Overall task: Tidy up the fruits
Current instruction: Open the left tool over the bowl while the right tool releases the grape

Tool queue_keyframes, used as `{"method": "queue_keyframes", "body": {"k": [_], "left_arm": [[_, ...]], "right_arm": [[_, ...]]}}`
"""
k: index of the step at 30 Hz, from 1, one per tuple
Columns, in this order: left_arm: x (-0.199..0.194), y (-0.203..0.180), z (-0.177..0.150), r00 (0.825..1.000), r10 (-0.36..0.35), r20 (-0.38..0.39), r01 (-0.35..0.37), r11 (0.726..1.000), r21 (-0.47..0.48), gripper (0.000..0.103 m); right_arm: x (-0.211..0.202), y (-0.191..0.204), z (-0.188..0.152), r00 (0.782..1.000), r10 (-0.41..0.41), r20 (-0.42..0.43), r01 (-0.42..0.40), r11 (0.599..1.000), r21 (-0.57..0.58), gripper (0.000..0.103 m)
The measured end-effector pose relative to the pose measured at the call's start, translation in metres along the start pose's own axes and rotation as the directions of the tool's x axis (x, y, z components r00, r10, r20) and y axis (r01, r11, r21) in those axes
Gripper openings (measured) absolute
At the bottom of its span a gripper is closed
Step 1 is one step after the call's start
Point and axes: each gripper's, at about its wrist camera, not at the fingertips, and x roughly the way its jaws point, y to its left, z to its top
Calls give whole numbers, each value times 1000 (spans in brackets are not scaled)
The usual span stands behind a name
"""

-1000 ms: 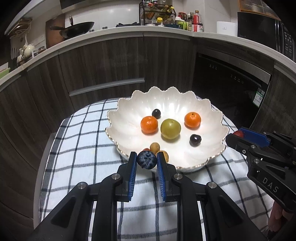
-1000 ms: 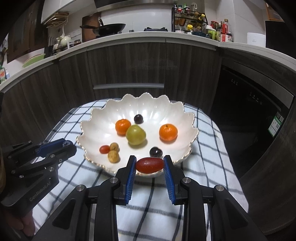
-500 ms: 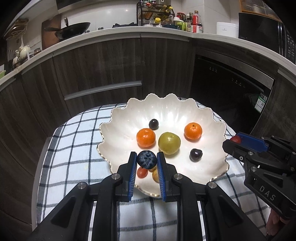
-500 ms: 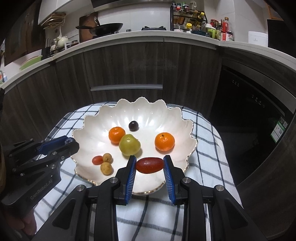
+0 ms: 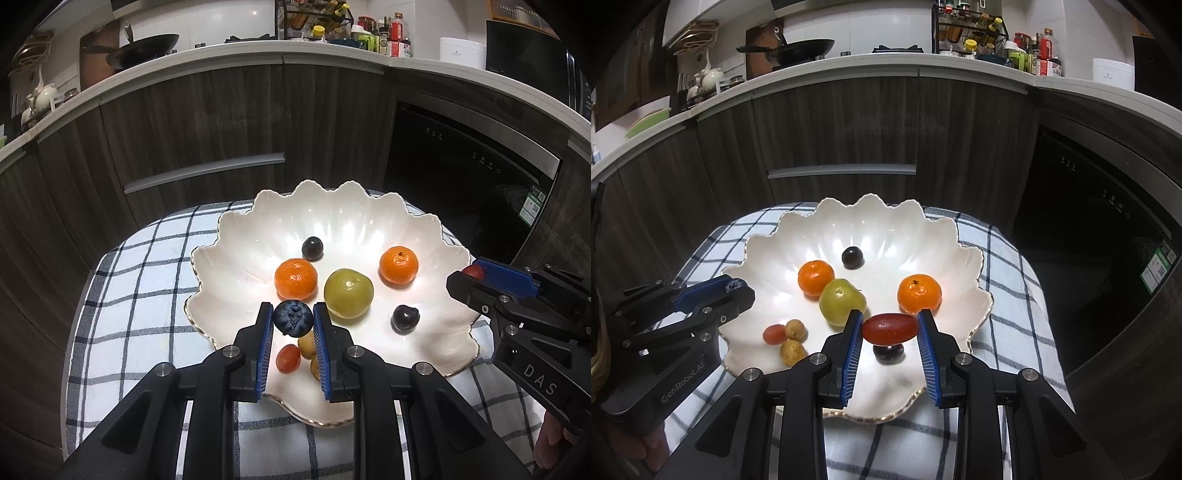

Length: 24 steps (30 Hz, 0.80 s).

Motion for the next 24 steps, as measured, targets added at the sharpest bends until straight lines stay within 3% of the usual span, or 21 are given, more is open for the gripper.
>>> {"method": "queue_keyframes", "body": {"k": [7, 11, 15, 19, 24], "left_arm": [[10, 1, 2, 1000, -5, -21, 5, 1000, -2, 23], [10, 2, 2, 1000, 5, -13, -5, 1000, -3, 37], [9, 4, 1, 1000, 16, -15, -16, 1000, -3, 40], [6, 7, 1, 1000, 25, -8, -25, 1000, -17, 55], [1, 7, 3, 999, 34, -1, -34, 999, -20, 60]], "right_arm": [[13, -3, 3, 1000, 8, -25, -8, 1000, 14, 31], [14, -2, 4, 1000, 11, -24, -11, 1000, 9, 32], [15, 0, 4, 1000, 10, -24, -10, 1000, -4, 33], [12, 1, 5, 1000, 2, -12, -2, 1000, 2, 53], [9, 0, 6, 1000, -4, -2, 4, 1000, 3, 56]]}}
